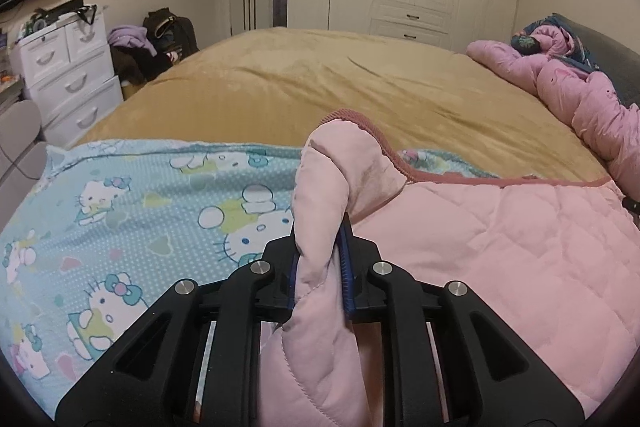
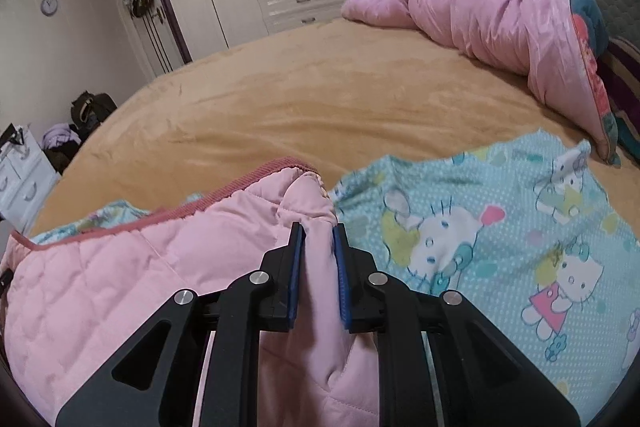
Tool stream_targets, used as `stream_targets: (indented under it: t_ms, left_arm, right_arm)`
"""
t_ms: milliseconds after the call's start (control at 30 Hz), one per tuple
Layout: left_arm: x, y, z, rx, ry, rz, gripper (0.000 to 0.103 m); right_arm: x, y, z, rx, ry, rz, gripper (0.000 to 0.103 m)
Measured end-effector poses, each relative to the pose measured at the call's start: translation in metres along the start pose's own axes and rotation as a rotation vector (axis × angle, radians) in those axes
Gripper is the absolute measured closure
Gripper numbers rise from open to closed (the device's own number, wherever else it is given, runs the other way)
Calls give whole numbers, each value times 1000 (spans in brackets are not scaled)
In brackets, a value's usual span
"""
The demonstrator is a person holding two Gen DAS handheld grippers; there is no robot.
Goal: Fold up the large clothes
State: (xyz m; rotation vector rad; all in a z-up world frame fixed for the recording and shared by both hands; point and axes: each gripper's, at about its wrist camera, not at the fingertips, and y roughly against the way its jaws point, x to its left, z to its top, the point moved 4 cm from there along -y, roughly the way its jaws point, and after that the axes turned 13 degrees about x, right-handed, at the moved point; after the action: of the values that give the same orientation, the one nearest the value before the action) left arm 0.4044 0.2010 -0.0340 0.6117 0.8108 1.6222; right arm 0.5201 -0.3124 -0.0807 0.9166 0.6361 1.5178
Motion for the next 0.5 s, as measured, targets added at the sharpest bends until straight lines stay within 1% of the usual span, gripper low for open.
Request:
stream_targets:
  t_ms: [167,267,367,500]
  left_arm:
    - [2,-18,-5,46,14,-9,90]
    - [2,-26,-9,68,17,-7,88]
    - [0,-28,-12,75,14,-4,87]
    - [-3,-23,-13,63,6,7,87]
  right_arm:
    - [-6,-21,-14,58,-31,-11,87]
    - [-8,-30,-19,88,-41,-14,84]
    - [-7,-39,-23,120,-33,-37,81]
    - [-4,-36,-28,104,-22,-71,80]
